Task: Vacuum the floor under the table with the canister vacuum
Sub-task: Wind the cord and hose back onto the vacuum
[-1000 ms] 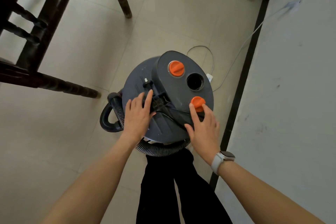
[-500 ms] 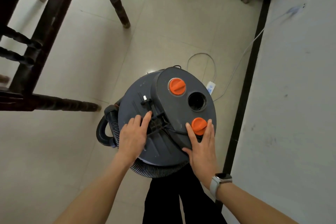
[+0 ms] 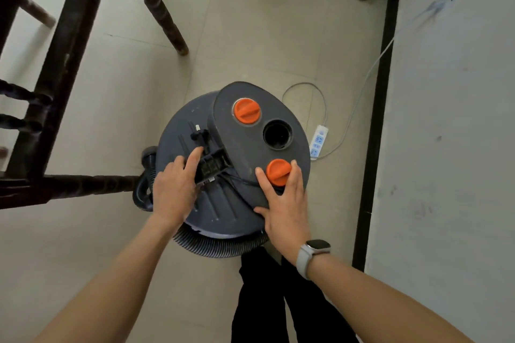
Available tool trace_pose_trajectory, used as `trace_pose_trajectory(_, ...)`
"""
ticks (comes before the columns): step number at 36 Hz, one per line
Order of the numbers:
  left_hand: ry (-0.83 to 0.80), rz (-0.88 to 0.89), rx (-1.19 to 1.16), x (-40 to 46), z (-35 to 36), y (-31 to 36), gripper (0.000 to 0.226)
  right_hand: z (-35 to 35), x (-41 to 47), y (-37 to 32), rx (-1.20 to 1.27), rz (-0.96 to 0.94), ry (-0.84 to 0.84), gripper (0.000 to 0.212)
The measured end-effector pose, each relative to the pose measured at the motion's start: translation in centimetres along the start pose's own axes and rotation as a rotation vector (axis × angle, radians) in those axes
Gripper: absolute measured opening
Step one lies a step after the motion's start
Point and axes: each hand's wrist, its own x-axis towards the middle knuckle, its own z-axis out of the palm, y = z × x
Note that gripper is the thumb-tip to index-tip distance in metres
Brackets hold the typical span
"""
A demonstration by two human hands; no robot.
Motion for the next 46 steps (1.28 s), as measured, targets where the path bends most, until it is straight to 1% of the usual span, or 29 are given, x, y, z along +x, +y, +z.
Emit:
trace_pose_trajectory(4,0.015,-0.011,-0.019,1.2,-0.1,-1.0,0.076,-0.1,1.4,-0.6,0.011,-0.012,-0.004,0.095)
trace_pose_trajectory(6,0.027,-0.035,-0.02,1.8,0.0,-1.5,0.073,-0.4,2.2,-0.8,0.005,-0.03,-0.013,0.093)
trace_pose_trajectory(12,0.033,-0.189,-0.084,3.2,-1.0,-1.4,0.052,-2.2,4.5,-1.4,0.028,-0.083,-0.115,0.081)
trace_pose_trajectory(15,-0.019,-0.206,-0.106,3.1,-1.8,-1.0,0.034,-2.4,4.7,-0.7,0.036,-0.093,-0.123,0.081)
trace_pose_trajectory(16,-0.047,-0.2,-0.112,2.9,-1.8,-0.6,0.032,-2.3,4.6,-0.1,0.03,-0.093,-0.131,0.082)
trace_pose_trajectory(19,-0.111,-0.211,-0.15,2.0,-1.5,1.0,0.034,-2.4,4.5,2.1,0.008,-0.105,-0.152,0.086)
trace_pose_trajectory(22,-0.11,-0.289,-0.189,1.0,-1.0,3.1,0.032,-3.6,5.1,4.1,-0.065,-0.168,-0.194,0.087)
trace_pose_trajectory(25,-0.104,-0.347,-0.277,-0.3,-0.8,5.2,0.036,-5.1,6.5,6.0,-0.127,-0.237,-0.246,0.084)
trace_pose_trajectory(29,-0.112,-0.384,-0.351,-0.9,-0.6,8.4,0.04,-7.0,9.0,7.7,-0.258,-0.308,-0.288,0.089)
trace_pose_trajectory(34,-0.054,-0.376,-0.375,0.5,-0.5,10.9,0.046,-8.8,12.1,8.0,-0.382,-0.301,-0.26,0.085)
trace_pose_trajectory(39,-0.024,-0.389,-0.366,2.3,-0.5,11.3,0.056,-9.3,14.6,7.6,-0.411,-0.306,-0.23,0.083)
trace_pose_trajectory(46,-0.029,-0.392,-0.425,5.2,-1.4,10.7,0.056,-9.5,17.7,6.9,-0.414,-0.328,-0.19,0.078)
